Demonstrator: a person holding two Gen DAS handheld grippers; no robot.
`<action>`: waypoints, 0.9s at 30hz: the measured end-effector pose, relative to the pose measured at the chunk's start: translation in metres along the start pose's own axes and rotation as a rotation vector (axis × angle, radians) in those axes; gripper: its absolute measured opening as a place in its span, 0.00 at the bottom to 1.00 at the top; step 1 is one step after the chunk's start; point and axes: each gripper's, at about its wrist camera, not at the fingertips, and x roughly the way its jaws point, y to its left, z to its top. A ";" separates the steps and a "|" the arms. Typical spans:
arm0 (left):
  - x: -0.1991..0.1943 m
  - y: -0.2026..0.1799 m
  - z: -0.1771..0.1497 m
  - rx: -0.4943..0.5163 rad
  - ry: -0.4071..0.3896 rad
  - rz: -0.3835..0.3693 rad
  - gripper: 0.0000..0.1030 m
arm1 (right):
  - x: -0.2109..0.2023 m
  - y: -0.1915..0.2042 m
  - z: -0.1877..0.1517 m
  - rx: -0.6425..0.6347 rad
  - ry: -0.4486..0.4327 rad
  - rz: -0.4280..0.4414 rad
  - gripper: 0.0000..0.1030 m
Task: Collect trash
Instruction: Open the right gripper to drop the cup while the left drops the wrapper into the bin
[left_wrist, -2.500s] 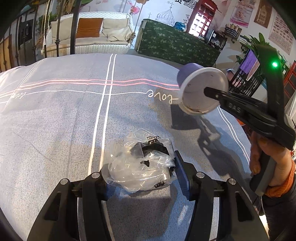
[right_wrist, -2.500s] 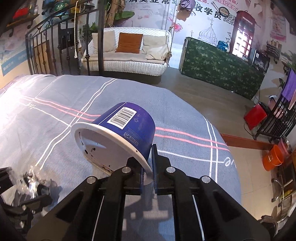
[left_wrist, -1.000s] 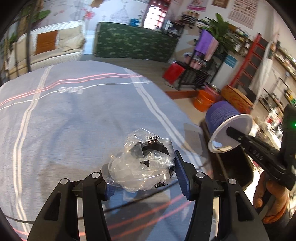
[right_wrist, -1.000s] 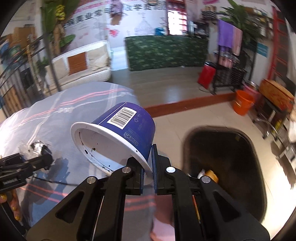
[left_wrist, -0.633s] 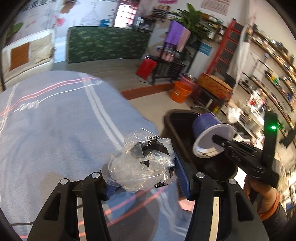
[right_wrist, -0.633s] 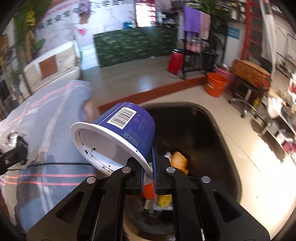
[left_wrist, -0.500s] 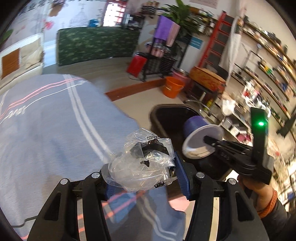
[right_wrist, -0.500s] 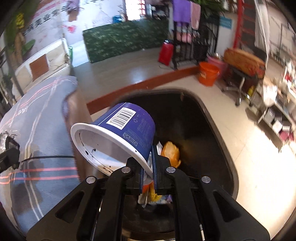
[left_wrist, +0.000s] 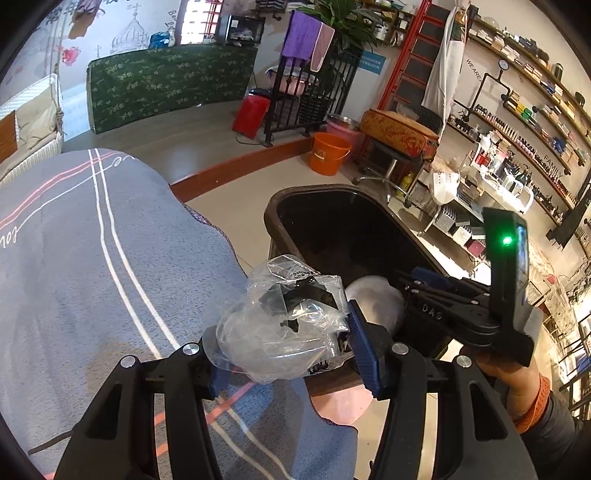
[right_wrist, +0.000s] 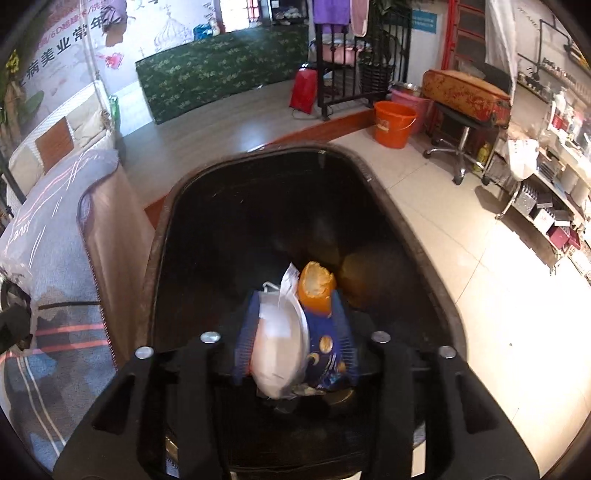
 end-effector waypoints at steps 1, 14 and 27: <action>0.001 0.001 0.001 -0.001 0.003 -0.001 0.52 | 0.000 -0.002 0.001 0.003 -0.002 0.002 0.40; 0.034 -0.036 0.015 0.067 0.032 -0.060 0.52 | -0.023 -0.015 0.005 0.063 -0.078 -0.022 0.48; 0.071 -0.066 0.019 0.141 0.090 -0.079 0.52 | -0.042 -0.046 0.001 0.143 -0.122 -0.050 0.63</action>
